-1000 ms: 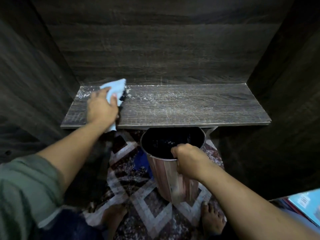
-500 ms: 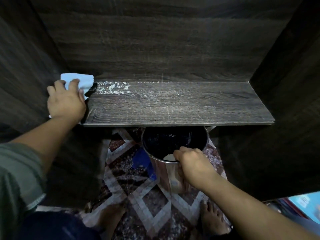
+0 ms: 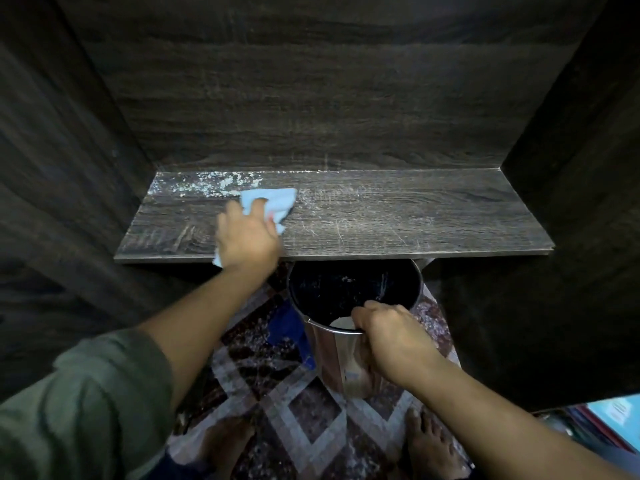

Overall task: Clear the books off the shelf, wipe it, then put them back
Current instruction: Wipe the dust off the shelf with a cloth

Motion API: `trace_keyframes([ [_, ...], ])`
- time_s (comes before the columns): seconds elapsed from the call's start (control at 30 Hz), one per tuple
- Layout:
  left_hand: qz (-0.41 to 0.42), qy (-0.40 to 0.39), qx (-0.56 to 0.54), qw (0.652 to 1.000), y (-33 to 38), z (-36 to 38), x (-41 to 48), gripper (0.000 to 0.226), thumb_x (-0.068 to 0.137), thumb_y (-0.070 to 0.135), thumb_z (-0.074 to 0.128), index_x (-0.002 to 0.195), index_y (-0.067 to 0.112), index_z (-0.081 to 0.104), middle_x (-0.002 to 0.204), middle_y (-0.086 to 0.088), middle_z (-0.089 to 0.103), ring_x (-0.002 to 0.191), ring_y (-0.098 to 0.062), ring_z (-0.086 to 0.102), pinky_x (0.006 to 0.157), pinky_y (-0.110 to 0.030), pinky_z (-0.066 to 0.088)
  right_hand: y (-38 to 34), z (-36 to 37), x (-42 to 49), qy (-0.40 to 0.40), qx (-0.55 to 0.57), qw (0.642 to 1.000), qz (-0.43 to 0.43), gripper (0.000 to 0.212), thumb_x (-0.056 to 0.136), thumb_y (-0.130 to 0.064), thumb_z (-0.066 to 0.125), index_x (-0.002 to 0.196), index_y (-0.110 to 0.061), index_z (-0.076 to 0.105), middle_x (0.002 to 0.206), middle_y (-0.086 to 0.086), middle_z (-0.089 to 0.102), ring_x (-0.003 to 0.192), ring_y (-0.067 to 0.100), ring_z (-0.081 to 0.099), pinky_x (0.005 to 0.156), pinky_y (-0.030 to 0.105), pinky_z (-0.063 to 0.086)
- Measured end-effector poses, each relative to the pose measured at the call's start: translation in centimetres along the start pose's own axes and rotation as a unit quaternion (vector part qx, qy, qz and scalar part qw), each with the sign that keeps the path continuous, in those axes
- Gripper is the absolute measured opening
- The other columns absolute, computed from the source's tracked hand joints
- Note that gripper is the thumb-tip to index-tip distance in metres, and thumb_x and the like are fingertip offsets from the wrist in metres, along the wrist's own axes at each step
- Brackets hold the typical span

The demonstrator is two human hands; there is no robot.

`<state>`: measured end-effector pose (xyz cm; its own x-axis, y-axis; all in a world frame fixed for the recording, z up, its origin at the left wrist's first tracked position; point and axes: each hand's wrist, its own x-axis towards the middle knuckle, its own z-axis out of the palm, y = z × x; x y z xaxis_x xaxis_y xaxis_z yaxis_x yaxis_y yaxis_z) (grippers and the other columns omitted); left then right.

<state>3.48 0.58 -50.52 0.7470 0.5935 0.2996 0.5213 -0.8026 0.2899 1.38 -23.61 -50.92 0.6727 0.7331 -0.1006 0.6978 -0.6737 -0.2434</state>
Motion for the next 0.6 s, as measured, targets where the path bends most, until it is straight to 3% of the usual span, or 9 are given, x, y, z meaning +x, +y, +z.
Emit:
trace_keyframes([
  [0.17,0.032,0.0,-0.051,0.998,3.0,0.7,0.0,0.037,0.101,0.034,0.038,0.134,0.022,0.05,0.121,-0.017,0.045,0.112,-0.033,0.041,0.092,-0.042,0.037,0.0,0.0,0.4,-0.01,-0.001,1.0,0.006,0.018,0.08,-0.011,0.055,0.096,-0.018,0.056,0.099,0.003,0.055,0.097,0.031,0.058,0.076,0.032,0.034],
  [0.4,-0.062,0.115,0.058,0.99,-7.8,-2.3,6.5,0.032,0.096,0.024,0.046,0.128,0.022,0.052,0.124,-0.025,0.043,0.11,-0.045,0.042,0.085,-0.051,0.039,0.3,-0.3,0.2,-0.013,-0.004,1.0,-0.001,0.02,0.079,-0.018,0.059,0.099,-0.019,0.057,0.102,0.003,0.057,0.098,0.031,0.058,0.077,0.032,0.037],
  [0.53,-0.059,0.029,0.138,0.988,-12.1,-2.3,8.1,0.039,0.094,0.021,0.049,0.132,0.012,0.049,0.128,-0.028,0.039,0.115,-0.045,0.037,0.09,-0.052,0.037,0.6,-0.3,0.1,-0.035,-0.006,0.999,0.002,0.021,0.081,-0.018,0.059,0.102,-0.018,0.057,0.106,0.004,0.056,0.103,0.03,0.057,0.08,0.032,0.039],
  [0.6,-0.095,-0.019,0.126,0.987,-11.8,-2.0,8.5,0.044,0.097,0.027,0.044,0.137,0.011,0.044,0.134,-0.027,0.037,0.12,-0.043,0.035,0.097,-0.05,0.035,0.5,-0.3,0.2,-0.046,-0.011,0.999,0.008,0.022,0.081,-0.019,0.06,0.103,-0.018,0.056,0.108,0.003,0.056,0.104,0.029,0.057,0.078,0.031,0.037],
])
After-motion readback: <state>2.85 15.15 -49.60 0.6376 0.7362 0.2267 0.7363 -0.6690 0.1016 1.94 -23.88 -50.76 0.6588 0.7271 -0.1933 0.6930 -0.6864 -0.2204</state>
